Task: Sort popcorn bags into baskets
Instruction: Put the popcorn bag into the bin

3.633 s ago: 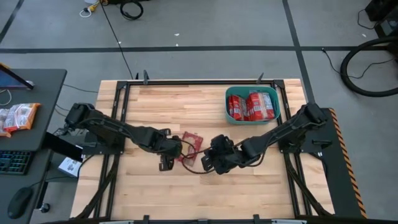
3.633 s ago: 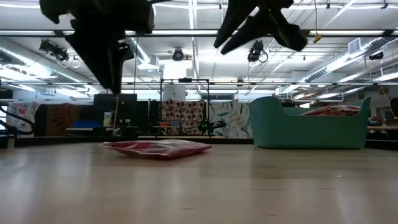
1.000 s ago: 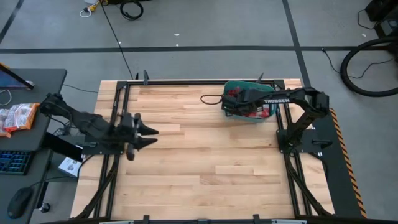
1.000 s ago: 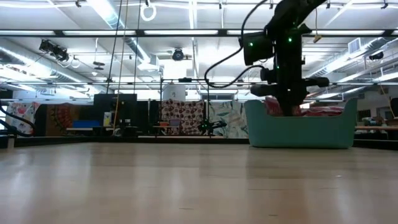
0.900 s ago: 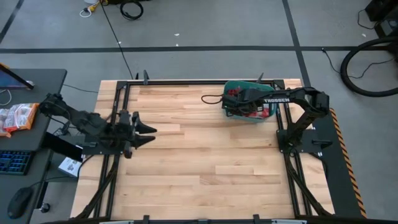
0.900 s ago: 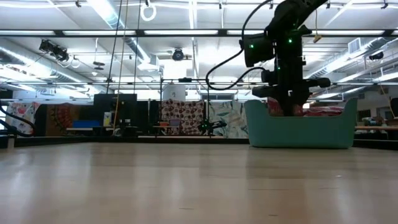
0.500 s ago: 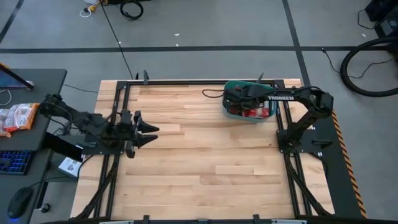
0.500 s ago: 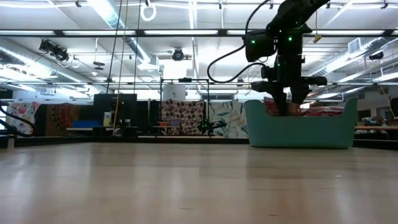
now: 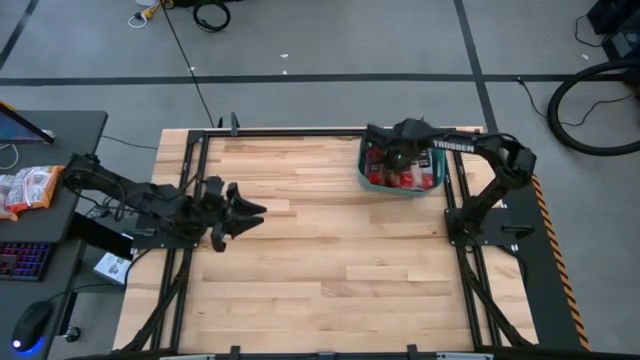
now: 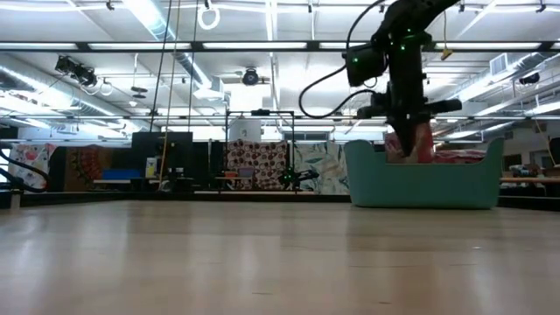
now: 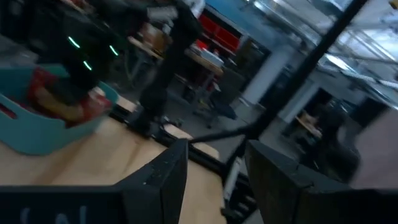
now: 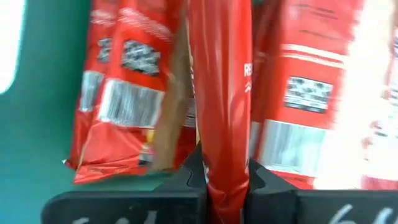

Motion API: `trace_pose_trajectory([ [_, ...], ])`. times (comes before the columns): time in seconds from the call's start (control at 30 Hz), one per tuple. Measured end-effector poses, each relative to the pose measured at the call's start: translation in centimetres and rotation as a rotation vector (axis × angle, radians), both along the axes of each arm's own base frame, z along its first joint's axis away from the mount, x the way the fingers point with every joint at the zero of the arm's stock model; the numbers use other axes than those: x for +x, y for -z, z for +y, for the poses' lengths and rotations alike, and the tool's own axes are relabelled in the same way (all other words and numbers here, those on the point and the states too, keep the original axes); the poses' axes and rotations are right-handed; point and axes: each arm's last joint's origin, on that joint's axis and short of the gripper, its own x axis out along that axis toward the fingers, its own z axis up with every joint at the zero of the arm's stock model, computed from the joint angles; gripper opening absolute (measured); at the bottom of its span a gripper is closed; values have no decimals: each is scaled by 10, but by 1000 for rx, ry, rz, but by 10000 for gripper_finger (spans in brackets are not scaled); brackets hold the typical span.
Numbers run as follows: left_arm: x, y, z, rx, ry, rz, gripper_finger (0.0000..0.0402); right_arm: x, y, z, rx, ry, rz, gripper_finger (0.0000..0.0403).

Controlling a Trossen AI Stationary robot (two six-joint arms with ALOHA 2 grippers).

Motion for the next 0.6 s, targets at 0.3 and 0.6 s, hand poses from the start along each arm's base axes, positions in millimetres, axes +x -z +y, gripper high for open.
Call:
trace_pose_trajectory([
  [0.3, 1, 0, -3, -23, 56, -10, 167, -17, 0, -19, 138, 171, -43, 32],
  [0.6, 1, 0, -2, -21, 55, -5, 167, -17, 25, -15, 76, 201, -43, 36],
])
